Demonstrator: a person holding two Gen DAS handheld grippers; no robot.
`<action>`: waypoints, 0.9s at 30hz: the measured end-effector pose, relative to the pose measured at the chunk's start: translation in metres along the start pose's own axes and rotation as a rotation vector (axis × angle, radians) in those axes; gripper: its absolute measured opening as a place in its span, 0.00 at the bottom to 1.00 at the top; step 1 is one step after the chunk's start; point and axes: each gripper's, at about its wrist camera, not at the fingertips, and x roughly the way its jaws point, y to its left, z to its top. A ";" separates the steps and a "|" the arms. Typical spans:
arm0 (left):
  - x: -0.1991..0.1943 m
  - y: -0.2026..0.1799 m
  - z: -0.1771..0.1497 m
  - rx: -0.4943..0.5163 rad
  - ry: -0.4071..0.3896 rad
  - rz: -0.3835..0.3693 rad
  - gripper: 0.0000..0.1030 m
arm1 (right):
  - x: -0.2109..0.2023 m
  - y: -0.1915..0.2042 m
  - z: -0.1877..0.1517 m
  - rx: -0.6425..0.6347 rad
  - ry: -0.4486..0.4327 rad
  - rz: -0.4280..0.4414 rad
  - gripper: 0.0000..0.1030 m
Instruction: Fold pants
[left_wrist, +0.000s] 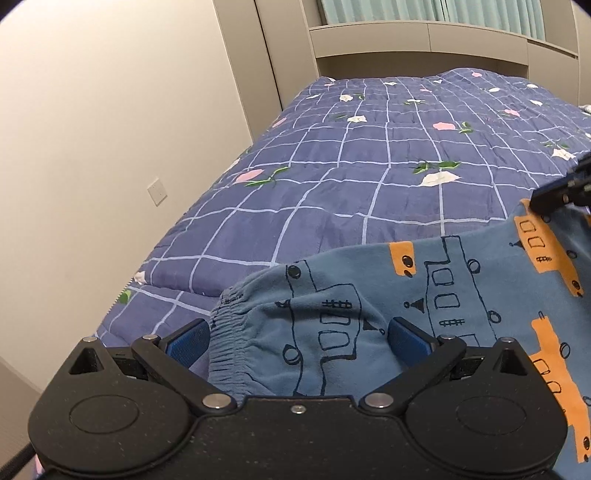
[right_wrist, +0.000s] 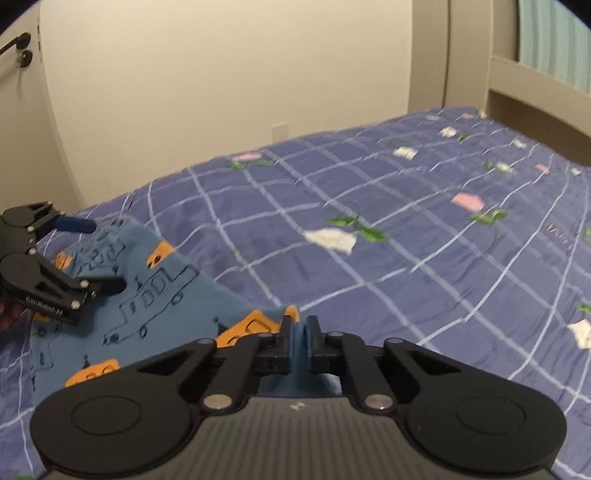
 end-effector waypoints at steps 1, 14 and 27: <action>0.000 0.000 0.000 0.000 0.003 0.002 1.00 | 0.002 0.001 -0.001 -0.006 0.010 -0.012 0.04; -0.048 -0.036 0.014 -0.045 -0.035 -0.082 0.99 | -0.087 0.010 -0.063 0.076 -0.060 -0.298 0.90; -0.043 -0.114 0.014 -0.039 0.068 -0.091 0.99 | -0.141 -0.029 -0.126 0.264 -0.073 -0.559 1.00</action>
